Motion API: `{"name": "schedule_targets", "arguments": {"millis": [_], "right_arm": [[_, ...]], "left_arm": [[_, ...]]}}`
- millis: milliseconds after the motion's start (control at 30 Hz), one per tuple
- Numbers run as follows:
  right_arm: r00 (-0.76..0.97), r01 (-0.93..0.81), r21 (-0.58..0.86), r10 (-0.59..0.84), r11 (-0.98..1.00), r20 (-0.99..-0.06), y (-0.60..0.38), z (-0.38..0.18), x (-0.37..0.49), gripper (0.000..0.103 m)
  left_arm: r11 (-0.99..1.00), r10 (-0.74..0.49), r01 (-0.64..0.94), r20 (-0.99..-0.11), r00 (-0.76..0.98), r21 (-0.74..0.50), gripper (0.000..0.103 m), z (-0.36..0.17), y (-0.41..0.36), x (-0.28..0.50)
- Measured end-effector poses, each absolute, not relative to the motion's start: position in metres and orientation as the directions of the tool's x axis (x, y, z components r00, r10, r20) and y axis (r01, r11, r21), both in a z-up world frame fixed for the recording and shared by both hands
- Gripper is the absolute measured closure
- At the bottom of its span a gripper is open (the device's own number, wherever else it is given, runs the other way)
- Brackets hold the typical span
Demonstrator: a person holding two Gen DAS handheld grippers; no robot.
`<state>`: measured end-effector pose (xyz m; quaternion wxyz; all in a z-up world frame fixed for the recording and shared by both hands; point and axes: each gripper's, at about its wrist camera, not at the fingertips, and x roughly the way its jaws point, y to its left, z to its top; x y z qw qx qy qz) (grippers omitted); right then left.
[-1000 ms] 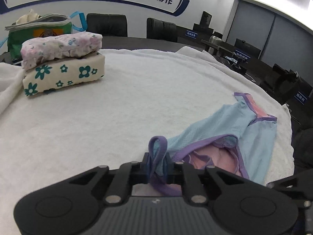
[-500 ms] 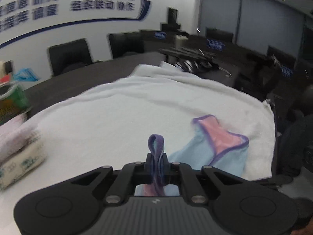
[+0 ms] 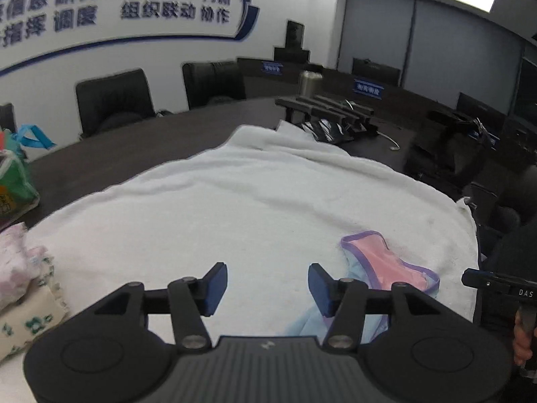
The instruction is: Fold clothes
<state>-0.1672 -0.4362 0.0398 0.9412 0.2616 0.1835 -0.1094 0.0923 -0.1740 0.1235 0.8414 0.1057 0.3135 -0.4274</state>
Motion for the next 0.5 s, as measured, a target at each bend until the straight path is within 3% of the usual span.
{"name": "schedule_targets", "arguments": {"millis": [133, 333, 400, 433, 467, 500], "right_arm": [[0.889, 0.344, 0.479, -0.116, 0.808, -0.443, -0.450, 0.023, -0.152, 0.042], [0.862, 0.336, 0.512, -0.039, 0.791, -0.506, -0.469, -0.003, -0.124, 0.044], [0.868, 0.299, 0.512, -0.006, 0.805, -0.497, -0.463, -0.005, -0.115, 0.054], [0.869, 0.285, 0.494, -0.004, 0.821, -0.495, -0.460, -0.005, -0.109, 0.072], [0.866, 0.276, 0.465, -0.007, 0.841, -0.500, -0.456, -0.006, -0.101, 0.092], [0.861, 0.268, 0.442, -0.008, 0.856, -0.508, -0.453, -0.006, -0.094, 0.097]], "left_arm": [[0.485, -0.684, 0.867, -0.667, 0.294, -0.115, 0.051, 0.106, -0.236, 0.109], [0.371, -0.643, 0.928, -0.726, 0.242, -0.020, 0.053, 0.050, -0.329, 0.105], [0.362, -0.647, 0.931, -0.732, 0.211, -0.052, 0.066, 0.037, -0.338, 0.106], [0.346, -0.651, 0.936, -0.736, 0.185, -0.070, 0.092, 0.031, -0.342, 0.105], [0.338, -0.655, 0.938, -0.735, 0.175, -0.078, 0.101, 0.027, -0.344, 0.104], [0.350, -0.665, 0.935, -0.720, 0.199, -0.064, 0.102, 0.026, -0.342, 0.102]]}}
